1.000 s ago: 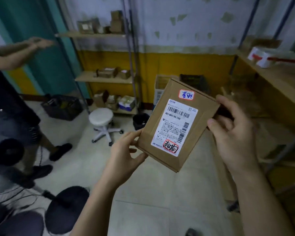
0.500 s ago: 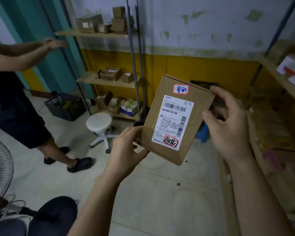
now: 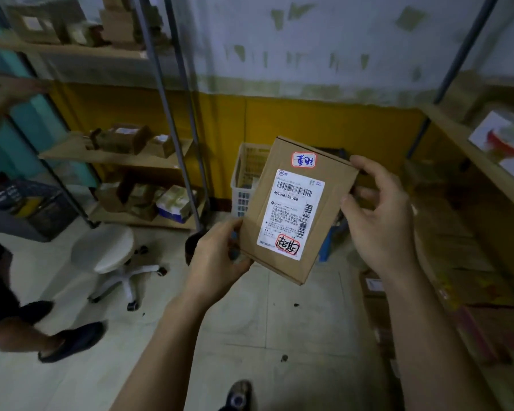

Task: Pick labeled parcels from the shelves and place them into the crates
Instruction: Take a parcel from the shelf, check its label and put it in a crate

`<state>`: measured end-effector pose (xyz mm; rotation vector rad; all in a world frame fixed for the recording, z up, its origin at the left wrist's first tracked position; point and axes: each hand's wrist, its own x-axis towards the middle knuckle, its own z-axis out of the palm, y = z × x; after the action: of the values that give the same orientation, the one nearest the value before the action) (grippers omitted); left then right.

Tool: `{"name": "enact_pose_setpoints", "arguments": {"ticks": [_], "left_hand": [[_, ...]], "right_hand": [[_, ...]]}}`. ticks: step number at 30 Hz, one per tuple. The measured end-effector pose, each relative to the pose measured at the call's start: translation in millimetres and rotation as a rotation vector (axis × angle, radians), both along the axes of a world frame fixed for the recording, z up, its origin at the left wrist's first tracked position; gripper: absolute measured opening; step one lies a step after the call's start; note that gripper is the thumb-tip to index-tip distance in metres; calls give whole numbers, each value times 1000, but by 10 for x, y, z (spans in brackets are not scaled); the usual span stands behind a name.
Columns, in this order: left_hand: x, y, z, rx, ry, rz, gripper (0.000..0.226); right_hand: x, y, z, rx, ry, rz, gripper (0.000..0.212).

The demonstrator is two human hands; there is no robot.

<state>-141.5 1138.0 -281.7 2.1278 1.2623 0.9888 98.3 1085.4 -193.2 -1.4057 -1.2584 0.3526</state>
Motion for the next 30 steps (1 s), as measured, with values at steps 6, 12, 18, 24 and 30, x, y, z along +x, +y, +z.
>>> {"name": "enact_pose_setpoints", "arguments": {"ticks": [6,12,18,24,30], "left_hand": [[406,1318,209,-82,-3,-141,59],[853,2136,3,-224,-96,-188,61],[1503,2909,-242,-370,-179,-209,72],[2289,3816,-334,-419,-214,-250,62],[2882,4561,-423,-405,-281,-131,43]], "right_hand": [[334,1042,120,-28,16,-117,53],[747,1841,-12,-51,14,-185,46],[1319,2663,-198,-54,28,-193,40],[2223,3700,-309,-51,69,-124,36],[2963,4674,-371,-97,56,-30,37]]}}
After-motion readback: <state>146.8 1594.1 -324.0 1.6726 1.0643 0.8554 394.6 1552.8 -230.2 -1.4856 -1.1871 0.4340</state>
